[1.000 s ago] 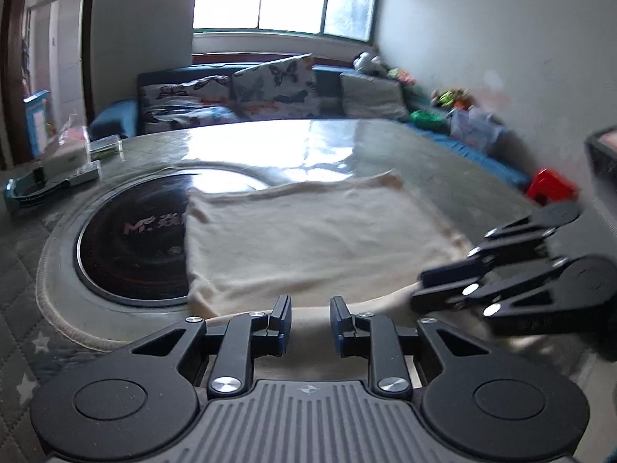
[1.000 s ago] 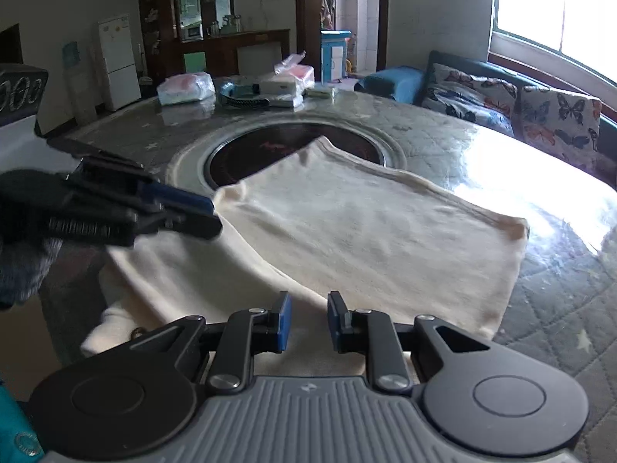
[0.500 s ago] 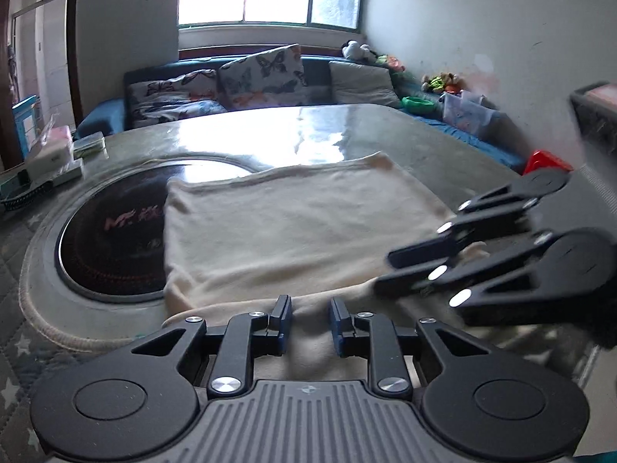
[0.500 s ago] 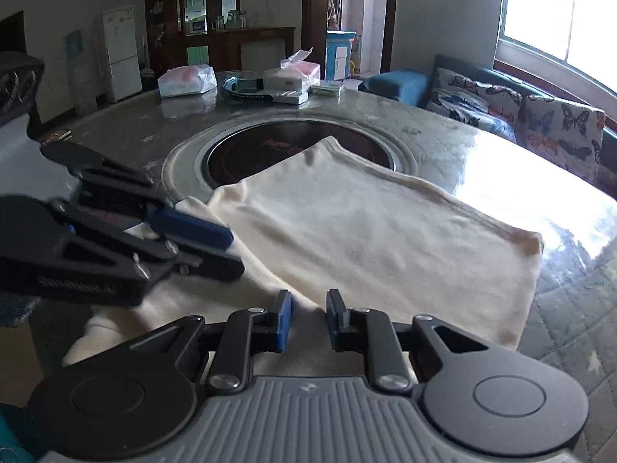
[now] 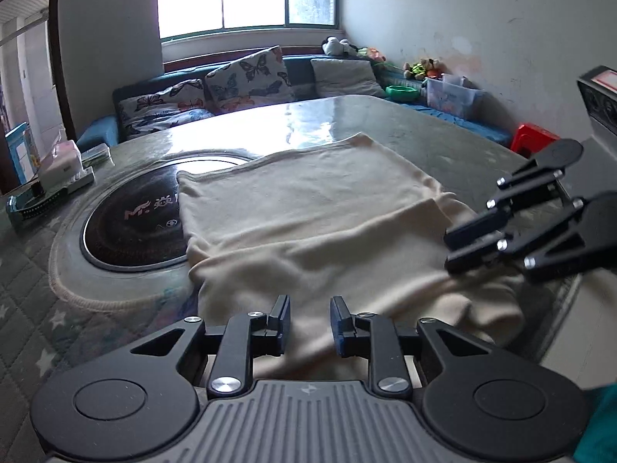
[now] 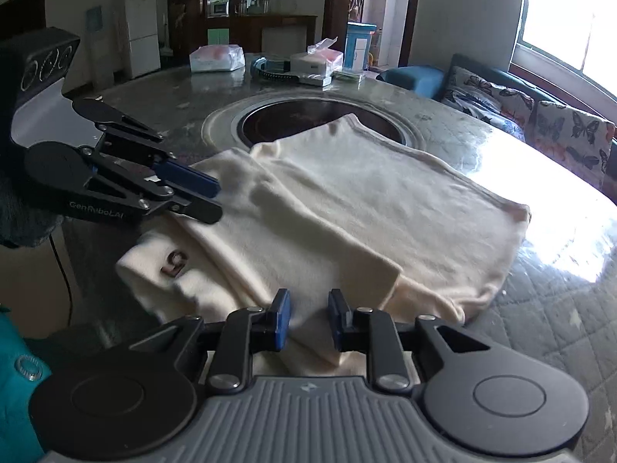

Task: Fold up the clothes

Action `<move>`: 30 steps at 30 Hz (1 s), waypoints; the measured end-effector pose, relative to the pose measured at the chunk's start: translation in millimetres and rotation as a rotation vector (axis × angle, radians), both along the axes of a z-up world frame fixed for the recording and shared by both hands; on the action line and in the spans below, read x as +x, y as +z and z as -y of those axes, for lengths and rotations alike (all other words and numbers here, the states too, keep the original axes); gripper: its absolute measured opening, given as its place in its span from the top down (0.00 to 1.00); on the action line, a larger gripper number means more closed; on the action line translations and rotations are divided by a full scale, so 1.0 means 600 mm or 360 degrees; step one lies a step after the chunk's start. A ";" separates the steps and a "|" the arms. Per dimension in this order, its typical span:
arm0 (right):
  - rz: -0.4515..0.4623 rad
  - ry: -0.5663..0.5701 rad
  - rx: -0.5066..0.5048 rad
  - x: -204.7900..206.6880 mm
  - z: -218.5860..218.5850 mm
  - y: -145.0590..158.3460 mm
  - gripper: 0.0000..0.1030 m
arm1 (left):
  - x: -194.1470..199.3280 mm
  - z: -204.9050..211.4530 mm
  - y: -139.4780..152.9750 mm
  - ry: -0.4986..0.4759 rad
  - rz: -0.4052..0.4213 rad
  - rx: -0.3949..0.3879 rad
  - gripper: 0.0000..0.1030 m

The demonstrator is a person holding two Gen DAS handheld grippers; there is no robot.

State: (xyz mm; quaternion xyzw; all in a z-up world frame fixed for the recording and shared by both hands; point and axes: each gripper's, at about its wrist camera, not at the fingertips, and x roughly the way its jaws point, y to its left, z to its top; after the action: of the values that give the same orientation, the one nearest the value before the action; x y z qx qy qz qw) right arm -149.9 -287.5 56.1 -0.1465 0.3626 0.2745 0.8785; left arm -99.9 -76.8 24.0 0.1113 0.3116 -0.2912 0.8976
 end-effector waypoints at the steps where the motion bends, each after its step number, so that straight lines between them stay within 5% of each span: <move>1: 0.0009 -0.0005 0.0005 -0.005 0.002 0.003 0.80 | -0.007 -0.006 0.004 -0.0014 0.0010 0.0002 0.76; 7: 0.0008 -0.0026 0.0025 -0.016 0.008 -0.003 0.80 | -0.053 -0.032 0.017 -0.0134 0.0091 0.0106 0.76; 16: -0.0021 -0.0099 0.0095 -0.019 0.023 0.003 0.79 | -0.096 -0.009 -0.024 -0.0303 0.0273 0.0349 0.72; 30: 0.0057 0.0035 -0.0126 -0.069 0.016 0.022 0.61 | -0.096 0.045 -0.041 -0.0444 0.0541 0.0410 0.72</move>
State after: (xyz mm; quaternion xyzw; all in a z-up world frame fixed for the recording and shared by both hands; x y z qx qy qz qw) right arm -191.3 -297.4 69.3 -0.1898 0.3557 0.2669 0.8753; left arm -157.5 -103.5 -0.9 0.3140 0.1723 -0.3474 0.8666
